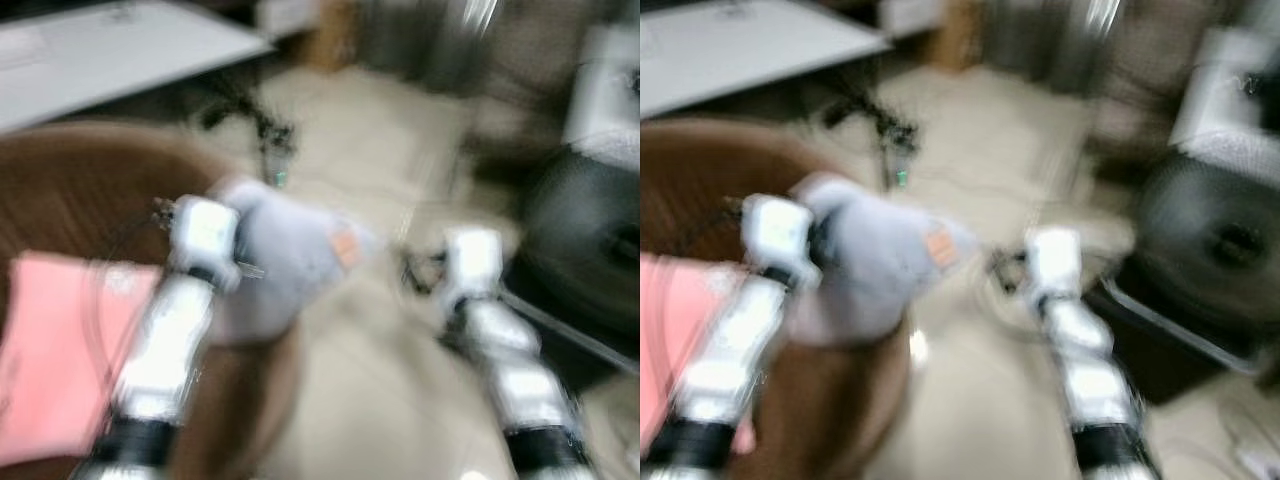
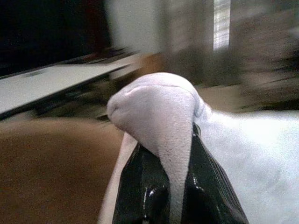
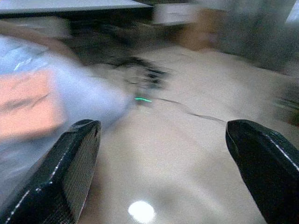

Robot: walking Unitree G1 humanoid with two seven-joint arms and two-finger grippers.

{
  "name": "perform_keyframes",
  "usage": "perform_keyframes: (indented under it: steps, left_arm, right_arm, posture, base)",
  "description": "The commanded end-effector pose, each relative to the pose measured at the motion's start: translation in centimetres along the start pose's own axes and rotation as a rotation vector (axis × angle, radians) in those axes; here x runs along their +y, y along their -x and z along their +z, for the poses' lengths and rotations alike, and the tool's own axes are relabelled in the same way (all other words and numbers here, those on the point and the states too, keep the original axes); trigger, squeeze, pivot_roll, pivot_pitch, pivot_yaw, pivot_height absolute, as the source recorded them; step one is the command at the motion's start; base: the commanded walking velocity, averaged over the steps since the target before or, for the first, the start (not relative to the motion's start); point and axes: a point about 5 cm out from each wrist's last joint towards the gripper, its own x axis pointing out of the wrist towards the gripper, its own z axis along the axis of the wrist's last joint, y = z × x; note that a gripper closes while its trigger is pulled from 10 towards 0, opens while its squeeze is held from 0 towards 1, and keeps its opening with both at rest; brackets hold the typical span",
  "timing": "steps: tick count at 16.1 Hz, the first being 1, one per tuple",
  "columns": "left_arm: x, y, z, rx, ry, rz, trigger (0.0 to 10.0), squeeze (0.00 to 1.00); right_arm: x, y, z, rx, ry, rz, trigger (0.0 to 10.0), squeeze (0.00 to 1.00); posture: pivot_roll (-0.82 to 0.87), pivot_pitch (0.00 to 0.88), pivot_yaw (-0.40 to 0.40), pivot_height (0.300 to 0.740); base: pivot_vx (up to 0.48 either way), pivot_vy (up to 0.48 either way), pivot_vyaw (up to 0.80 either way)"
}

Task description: Move the pillow to the sofa from floor

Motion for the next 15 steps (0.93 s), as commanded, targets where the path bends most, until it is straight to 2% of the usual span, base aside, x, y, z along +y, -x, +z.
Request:
perform_keyframes:
  steps: [1,3,10,13,15]
  left_arm:
    - [-0.9,-0.4,1.8,-0.076,-0.005,-0.014,10.0,0.0]
    - [-0.9,-0.6,1.6,-0.043,0.031,0.027,10.0,0.0]
    - [-1.7,-0.6,1.1,0.0,0.017,-0.027,10.0,0.0]
    - [-1.7,-1.1,0.5,0.069,-0.008,-0.023,10.0,0.0]
    - [-1.6,-1.3,0.4,0.078,-0.008,-0.02,10.0,0.0]
  right_arm:
    - [-1.3,0.5,0.1,-0.004,0.008,-0.029,10.0,0.0]
    - [-1.3,0.5,-0.2,0.001,-0.046,-0.047,10.0,0.0]
    - [-1.5,0.6,-0.2,0.009,-0.037,-0.045,10.0,0.0]
    - [-1.5,0.4,-0.1,0.009,-0.037,-0.037,10.0,0.0]
    - [-1.5,0.4,0.0,0.008,-0.036,-0.036,10.0,0.0]
  posture:
    - [0.12,0.0,-0.027,0.74]
    - [0.13,0.0,-0.027,0.74]
    - [0.12,0.0,-0.026,0.74]
    - [0.12,0.0,-0.031,0.74]
    - [0.12,0.0,-0.03,0.74]
  base:
    - [0.424,0.0,0.8]
    - [0.383,0.0,0.0]
    - [0.0,0.0,0.0]
    - [0.0,0.0,0.0]
    - [0.0,0.0,0.0]
